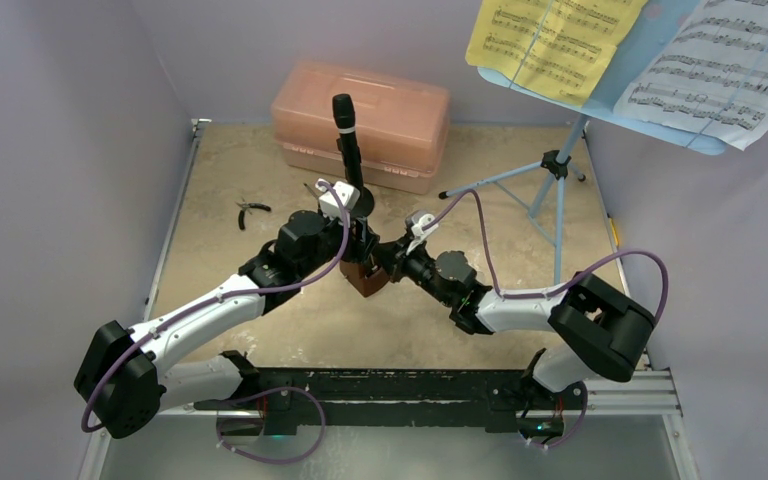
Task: Pack up the instrument practice props
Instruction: Hook the pendulum onto the metronome, then pick up the cover of the metronome from the center of the board.
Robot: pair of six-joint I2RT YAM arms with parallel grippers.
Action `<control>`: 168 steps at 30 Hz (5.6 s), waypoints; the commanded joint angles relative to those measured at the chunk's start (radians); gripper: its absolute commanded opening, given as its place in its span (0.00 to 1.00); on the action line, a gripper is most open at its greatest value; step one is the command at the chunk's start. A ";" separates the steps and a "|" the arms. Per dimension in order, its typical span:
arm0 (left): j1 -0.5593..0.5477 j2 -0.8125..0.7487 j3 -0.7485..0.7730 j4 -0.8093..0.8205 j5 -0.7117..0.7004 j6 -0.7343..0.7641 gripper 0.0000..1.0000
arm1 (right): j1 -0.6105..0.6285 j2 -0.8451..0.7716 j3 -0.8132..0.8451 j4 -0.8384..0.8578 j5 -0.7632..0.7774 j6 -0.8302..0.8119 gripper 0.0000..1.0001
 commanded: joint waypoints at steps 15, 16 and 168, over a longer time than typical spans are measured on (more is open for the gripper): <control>-0.017 -0.028 0.031 -0.008 0.007 -0.020 0.72 | -0.003 -0.133 -0.035 0.001 -0.077 -0.053 0.10; -0.016 -0.032 0.032 -0.011 0.003 -0.023 0.73 | -0.003 -0.169 -0.039 -0.039 -0.068 -0.054 0.13; -0.124 -0.241 0.167 -0.465 -0.583 -0.244 0.83 | 0.188 -0.364 0.139 -0.368 0.481 -0.210 0.18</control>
